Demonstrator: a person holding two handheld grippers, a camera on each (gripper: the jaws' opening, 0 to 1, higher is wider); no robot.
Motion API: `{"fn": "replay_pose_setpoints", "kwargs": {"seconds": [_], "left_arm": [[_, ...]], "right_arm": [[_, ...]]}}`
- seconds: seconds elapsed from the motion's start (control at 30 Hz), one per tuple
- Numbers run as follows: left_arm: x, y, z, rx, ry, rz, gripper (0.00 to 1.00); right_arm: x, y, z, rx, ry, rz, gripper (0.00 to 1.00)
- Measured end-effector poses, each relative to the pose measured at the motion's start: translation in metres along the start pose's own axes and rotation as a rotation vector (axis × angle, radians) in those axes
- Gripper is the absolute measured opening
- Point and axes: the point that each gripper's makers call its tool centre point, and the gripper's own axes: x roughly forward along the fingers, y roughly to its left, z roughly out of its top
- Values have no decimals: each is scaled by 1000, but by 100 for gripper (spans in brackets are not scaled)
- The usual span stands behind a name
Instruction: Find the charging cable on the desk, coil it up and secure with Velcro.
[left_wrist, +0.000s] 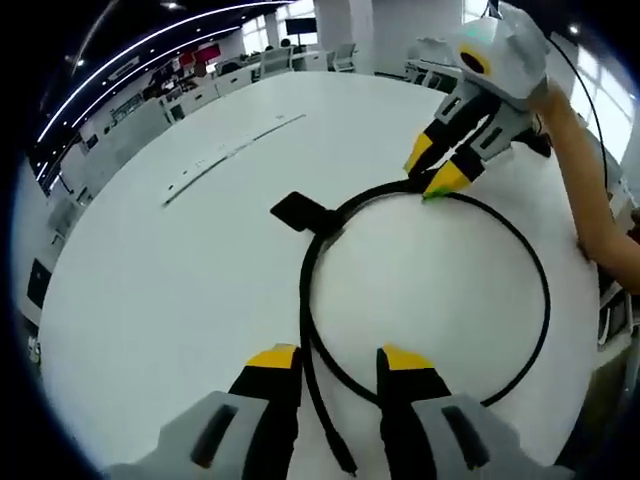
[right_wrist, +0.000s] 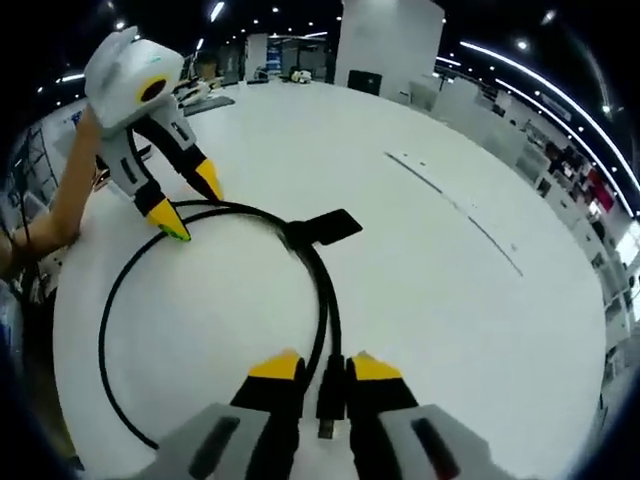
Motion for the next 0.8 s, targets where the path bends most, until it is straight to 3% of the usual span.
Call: {"fn": "replay_pose_setpoints", "kwargs": {"seconds": [0.27, 0.67, 0.7, 0.8], "left_arm": [[-3, -7, -8, -133, 65, 35, 32], [-6, -13, -11, -87, 50, 32, 32], [-7, -14, -10, -78, 47, 31, 34], [-14, -24, -11, 1, 54, 10, 55]], "right_arm": [[0, 2, -2, 7, 24, -19, 17], [0, 6, -3, -33, 34, -32, 16], [-1, 6, -3, -34, 33, -31, 16], [-1, 8, -4, -54, 31, -32, 16]]}}
